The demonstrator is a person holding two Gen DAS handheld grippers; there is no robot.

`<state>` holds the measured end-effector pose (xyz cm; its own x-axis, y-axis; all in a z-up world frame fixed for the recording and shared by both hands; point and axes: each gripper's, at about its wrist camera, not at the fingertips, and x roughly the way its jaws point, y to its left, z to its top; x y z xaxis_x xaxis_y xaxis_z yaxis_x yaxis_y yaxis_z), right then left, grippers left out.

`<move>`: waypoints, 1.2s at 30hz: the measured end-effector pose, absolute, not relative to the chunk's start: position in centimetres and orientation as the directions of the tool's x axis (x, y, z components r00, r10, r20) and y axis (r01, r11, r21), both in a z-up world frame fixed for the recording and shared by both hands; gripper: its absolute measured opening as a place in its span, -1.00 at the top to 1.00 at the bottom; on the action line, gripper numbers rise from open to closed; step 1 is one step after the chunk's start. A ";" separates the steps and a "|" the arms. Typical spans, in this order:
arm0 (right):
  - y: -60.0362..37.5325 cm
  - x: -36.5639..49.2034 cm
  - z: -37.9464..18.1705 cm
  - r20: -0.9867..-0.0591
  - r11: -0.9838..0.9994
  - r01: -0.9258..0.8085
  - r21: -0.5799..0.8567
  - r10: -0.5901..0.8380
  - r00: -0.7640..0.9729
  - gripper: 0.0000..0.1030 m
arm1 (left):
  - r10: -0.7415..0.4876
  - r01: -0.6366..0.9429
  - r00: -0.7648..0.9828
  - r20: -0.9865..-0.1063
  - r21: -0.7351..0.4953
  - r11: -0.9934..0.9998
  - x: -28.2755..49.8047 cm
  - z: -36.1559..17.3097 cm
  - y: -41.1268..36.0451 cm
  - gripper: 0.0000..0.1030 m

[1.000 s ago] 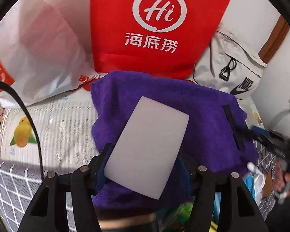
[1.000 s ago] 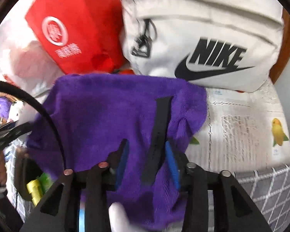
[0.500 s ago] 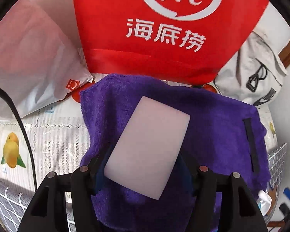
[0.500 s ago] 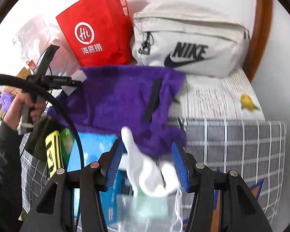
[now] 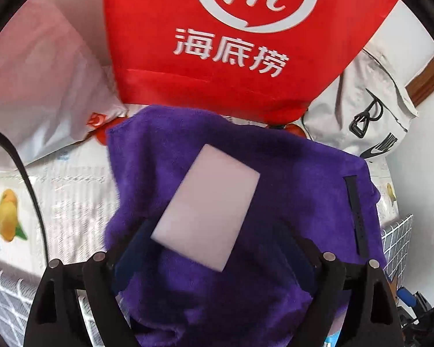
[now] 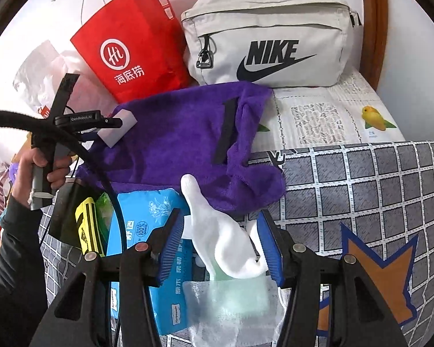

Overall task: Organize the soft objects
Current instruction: 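Release the sponge onto the purple towel with the left tool while the right tool grasps the white glove, then grasp the yellow adidas pouch with the left tool while the right tool lifts the glove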

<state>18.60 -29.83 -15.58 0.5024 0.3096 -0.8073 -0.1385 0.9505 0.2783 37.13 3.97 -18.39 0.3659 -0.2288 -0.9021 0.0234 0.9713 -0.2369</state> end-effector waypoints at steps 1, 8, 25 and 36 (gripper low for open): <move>-29.7 18.5 -15.6 -0.809 0.950 -0.141 0.277 0.310 0.500 -0.01 | -0.219 0.017 0.363 -0.906 -0.229 0.973 37.0 -18.1 4.1 -0.72; -30.0 17.9 -16.6 -0.826 0.957 -0.136 0.255 0.289 0.483 -0.15 | -0.167 -0.043 0.401 -0.901 -0.201 0.979 33.8 -15.7 5.8 -0.72; -28.3 20.0 -21.4 -0.848 0.951 -0.213 0.222 0.296 0.439 0.48 | -0.297 0.006 0.420 -0.858 -0.325 0.946 16.4 -13.7 6.4 -0.72; -29.6 17.2 -16.4 -0.762 0.927 -0.217 0.307 0.376 0.527 0.84 | -0.245 0.057 0.427 -0.870 -0.245 0.968 11.7 -14.8 4.3 -0.69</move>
